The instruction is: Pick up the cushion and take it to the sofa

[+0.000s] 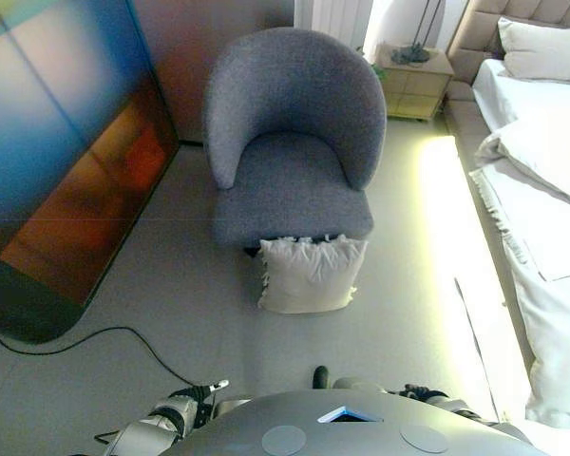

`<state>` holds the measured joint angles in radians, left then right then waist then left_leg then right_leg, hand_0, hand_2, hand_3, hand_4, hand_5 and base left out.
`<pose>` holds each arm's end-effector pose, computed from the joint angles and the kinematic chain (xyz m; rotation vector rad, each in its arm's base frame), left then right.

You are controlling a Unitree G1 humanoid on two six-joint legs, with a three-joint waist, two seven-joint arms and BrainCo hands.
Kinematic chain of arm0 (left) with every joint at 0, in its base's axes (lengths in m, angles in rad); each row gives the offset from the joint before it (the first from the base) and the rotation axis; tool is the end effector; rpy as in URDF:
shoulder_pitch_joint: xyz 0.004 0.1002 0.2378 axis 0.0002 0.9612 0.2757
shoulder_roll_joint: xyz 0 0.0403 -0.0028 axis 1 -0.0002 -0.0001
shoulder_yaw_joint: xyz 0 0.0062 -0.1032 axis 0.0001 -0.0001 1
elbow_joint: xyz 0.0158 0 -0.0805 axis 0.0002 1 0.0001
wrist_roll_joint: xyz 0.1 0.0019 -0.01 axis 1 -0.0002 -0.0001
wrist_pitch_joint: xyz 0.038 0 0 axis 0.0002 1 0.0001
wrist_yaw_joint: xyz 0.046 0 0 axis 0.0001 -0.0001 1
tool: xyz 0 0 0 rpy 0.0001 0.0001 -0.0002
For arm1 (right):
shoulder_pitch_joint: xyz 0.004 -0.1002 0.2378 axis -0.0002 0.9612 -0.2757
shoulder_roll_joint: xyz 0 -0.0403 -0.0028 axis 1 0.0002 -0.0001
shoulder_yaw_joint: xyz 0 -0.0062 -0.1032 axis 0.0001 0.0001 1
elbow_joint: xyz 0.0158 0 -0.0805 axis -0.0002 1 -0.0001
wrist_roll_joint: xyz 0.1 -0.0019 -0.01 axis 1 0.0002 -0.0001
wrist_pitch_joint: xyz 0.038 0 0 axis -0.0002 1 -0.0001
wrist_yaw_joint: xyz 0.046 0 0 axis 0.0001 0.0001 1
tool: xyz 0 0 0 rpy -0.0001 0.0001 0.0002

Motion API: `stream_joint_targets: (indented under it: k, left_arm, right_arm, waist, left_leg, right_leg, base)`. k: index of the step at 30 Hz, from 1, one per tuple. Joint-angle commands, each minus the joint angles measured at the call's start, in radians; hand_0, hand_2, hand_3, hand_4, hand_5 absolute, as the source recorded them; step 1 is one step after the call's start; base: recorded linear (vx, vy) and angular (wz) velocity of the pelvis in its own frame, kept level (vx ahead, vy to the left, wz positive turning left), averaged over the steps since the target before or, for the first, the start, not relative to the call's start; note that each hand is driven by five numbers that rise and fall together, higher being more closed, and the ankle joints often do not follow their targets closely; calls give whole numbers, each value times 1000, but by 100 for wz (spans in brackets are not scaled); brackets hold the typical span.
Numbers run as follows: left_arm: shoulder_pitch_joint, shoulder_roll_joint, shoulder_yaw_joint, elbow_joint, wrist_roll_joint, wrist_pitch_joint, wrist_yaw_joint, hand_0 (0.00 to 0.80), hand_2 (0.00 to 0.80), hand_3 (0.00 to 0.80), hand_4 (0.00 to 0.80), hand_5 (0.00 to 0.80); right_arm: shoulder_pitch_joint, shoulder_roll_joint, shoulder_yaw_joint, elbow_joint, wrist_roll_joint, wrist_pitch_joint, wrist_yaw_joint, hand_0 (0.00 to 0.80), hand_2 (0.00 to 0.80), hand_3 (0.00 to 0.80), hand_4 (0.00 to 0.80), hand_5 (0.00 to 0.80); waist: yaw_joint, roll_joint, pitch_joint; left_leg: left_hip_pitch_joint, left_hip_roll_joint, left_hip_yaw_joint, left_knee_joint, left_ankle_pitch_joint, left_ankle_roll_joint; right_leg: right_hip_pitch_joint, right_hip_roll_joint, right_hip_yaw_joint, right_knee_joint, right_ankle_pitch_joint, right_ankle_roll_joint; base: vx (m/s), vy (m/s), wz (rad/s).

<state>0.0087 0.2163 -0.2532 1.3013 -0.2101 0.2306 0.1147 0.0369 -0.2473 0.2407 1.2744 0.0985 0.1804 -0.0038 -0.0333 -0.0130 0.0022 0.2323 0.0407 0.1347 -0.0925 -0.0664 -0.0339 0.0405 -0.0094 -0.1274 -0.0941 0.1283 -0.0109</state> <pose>0.0441 0.2138 -0.1233 0.2541 1.5391 0.1755 0.0407 -0.2252 -0.1210 -0.2822 1.5036 -0.0465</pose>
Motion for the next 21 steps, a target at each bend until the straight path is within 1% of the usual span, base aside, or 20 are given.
stream_joint_targets:
  k: [1, 16, 21]
  left_arm:
    - [-45, -22, 5, 41, 22, 0, -4, 0, 0, 0, 0, 0]
    - [-44, -23, 2, 38, 17, 8, 1, 0, 0, 0, 0, 0]
    - [-39, -19, 5, 38, 23, 14, -1, 0, 0, 0, 0, 0]
  right_arm:
    - [-63, 24, 2, 72, -3, -6, -2, 0, 0, 0, 0, 0]
    - [-61, 28, 6, 71, -9, -5, 0, 0, 0, 0, 0, 0]
    - [-60, 27, 8, 70, -12, -4, 7, 0, 0, 0, 0, 0]
  waist:
    - [11, -17, 30]
    - [11, -19, 36]
    - [9, -18, 35]
  left_leg:
    - [-66, -61, 9, 5, -60, 58]
    - [-63, -60, 12, 5, -64, 60]
    - [-58, -57, 23, 5, -65, 58]
  right_leg:
    - [93, -23, 15, 7, -183, 90]
    - [95, -21, 15, 7, -187, 89]
    - [100, -19, 7, 7, -190, 86]
  base:
    - [0, 0, 0]
    - [0, 0, 0]
    - [33, -20, 0]
